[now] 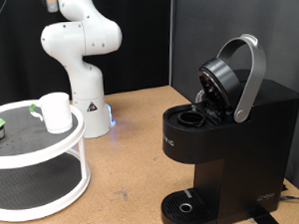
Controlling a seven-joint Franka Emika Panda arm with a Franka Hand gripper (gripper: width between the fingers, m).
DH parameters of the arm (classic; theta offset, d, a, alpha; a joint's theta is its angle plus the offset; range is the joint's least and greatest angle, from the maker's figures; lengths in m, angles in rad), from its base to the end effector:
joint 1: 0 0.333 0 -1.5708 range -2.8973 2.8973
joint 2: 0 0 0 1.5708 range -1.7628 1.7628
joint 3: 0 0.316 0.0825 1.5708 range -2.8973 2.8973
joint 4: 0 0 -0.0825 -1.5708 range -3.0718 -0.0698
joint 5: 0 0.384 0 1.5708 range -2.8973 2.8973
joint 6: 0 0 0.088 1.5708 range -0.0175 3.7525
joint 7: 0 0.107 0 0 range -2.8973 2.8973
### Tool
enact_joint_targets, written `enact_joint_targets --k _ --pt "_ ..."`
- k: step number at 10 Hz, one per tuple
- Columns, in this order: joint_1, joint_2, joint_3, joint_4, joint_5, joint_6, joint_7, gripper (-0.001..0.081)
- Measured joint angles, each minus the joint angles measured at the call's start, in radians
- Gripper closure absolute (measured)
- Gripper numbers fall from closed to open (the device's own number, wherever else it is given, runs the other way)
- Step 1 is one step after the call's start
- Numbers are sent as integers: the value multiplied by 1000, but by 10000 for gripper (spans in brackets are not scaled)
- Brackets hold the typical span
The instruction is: Make a cup of coffee with the keurig machine
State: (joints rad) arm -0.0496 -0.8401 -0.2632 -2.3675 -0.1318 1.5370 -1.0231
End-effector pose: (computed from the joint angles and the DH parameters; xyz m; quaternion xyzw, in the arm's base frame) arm 0.2712 -0.1293 0.5864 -0.9221 -0.3857 -0.0152 0.0280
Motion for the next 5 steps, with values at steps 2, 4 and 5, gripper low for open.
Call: enact_joint_targets --k 2,4,5 --pt "-20 -9 -56 -3 -46 -1 -60 3" --pt "-40 -14 -110 -2 -82 0 -101 3" --pt "-46 -14 -132 -2 -100 0 -118 3"
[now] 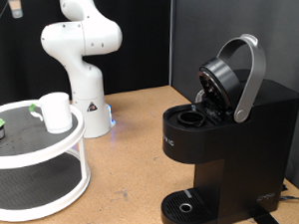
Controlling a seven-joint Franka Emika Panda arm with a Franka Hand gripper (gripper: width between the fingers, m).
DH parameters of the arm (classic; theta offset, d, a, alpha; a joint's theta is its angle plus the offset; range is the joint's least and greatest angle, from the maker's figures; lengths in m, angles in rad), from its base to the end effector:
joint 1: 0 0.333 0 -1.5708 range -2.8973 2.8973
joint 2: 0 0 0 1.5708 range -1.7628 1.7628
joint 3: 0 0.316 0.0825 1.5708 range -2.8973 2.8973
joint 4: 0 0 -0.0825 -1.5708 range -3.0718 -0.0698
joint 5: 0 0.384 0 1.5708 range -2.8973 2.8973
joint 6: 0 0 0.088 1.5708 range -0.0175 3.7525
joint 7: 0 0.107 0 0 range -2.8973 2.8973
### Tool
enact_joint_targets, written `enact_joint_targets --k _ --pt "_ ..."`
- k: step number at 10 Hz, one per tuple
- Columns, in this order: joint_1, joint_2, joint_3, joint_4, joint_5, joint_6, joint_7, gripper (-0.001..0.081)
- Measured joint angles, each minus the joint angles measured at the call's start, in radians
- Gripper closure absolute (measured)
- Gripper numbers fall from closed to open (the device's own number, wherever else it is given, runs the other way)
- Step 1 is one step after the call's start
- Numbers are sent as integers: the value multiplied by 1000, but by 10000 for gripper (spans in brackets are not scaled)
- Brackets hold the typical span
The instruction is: Make a cup of coffee with the keurig machine
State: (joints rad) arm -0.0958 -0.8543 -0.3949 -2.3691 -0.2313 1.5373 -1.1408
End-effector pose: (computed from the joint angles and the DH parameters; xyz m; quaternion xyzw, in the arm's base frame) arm 0.2409 -0.1980 0.5745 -0.9254 -0.3775 -0.0150 0.0292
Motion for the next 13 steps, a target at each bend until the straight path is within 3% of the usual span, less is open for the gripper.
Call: enact_joint_targets --k 4,8,13 --pt "-7 4 -56 5 -36 -19 -31 3" --pt "-10 14 -60 6 -45 -33 -37 3" --pt "-65 23 -133 -50 -99 54 24 3"
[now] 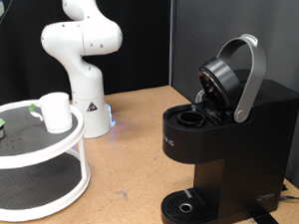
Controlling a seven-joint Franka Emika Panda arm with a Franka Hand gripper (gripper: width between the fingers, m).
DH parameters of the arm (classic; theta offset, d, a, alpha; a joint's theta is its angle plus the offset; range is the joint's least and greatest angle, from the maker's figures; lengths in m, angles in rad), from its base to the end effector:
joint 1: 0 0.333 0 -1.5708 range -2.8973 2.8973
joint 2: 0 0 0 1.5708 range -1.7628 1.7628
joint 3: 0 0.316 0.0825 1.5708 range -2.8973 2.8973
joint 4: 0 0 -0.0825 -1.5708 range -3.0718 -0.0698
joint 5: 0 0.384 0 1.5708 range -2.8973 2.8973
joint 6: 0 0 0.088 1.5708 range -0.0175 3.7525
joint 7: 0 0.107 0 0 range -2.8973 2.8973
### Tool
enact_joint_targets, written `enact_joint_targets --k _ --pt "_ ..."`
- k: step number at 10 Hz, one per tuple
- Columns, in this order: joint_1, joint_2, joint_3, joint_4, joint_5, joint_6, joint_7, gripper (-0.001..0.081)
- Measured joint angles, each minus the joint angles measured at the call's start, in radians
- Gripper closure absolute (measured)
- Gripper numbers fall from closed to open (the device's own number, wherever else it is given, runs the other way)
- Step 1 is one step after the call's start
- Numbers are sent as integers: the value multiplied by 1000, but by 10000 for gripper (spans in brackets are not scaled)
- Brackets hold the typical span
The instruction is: Make a cup of coffee with the keurig machine
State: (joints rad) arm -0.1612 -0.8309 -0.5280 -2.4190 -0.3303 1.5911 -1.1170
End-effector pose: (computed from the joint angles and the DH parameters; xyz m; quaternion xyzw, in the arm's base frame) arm 0.2103 -0.2597 0.5305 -0.9527 -0.3011 0.0030 0.0411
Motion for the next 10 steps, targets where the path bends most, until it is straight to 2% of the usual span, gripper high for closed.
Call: enact_joint_targets --k 2,4,6,8,10 --pt "1 4 -6 -3 -5 4 -7 3" --pt "21 0 -16 -3 -4 -4 -148 3" --pt "59 -3 -42 -2 -2 14 -294 3" --pt "86 1 -77 -33 -46 123 -400 3" --pt "91 29 -101 -66 -82 221 -422 3"
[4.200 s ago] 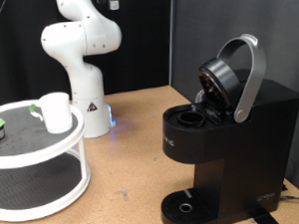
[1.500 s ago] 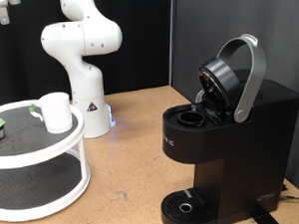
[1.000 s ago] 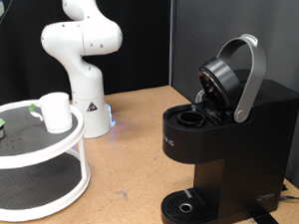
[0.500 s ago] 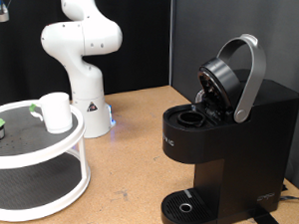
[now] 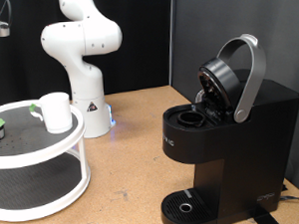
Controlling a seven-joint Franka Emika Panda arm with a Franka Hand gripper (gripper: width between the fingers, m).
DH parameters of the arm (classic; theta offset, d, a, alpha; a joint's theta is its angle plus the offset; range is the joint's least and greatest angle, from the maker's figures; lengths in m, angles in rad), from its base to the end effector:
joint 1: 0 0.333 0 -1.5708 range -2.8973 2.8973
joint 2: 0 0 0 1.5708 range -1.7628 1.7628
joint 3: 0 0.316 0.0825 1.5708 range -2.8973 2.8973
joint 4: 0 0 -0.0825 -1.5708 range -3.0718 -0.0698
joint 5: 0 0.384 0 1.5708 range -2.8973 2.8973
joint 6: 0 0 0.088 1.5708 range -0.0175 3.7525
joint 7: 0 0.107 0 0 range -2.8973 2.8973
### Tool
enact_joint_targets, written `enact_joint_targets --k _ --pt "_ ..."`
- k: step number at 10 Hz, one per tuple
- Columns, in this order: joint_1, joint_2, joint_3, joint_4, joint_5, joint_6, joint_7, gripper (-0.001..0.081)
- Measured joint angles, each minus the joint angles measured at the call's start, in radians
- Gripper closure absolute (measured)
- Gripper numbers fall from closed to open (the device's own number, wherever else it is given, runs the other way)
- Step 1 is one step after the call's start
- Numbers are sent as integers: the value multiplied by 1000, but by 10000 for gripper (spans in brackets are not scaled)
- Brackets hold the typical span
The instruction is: Make a cup of coffee with the keurig machine
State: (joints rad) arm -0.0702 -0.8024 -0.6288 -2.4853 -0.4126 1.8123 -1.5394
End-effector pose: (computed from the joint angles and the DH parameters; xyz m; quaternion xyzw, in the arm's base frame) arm 0.2388 -0.2736 0.4955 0.8555 0.5171 0.0258 0.0097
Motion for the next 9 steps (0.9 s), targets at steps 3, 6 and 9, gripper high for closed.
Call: enact_joint_targets --k 3,6,9 --pt "15 -3 -27 2 25 -27 -124 3" --pt "63 9 -115 -4 38 22 -251 3" --pt "99 78 -180 -9 6 94 -308 3"
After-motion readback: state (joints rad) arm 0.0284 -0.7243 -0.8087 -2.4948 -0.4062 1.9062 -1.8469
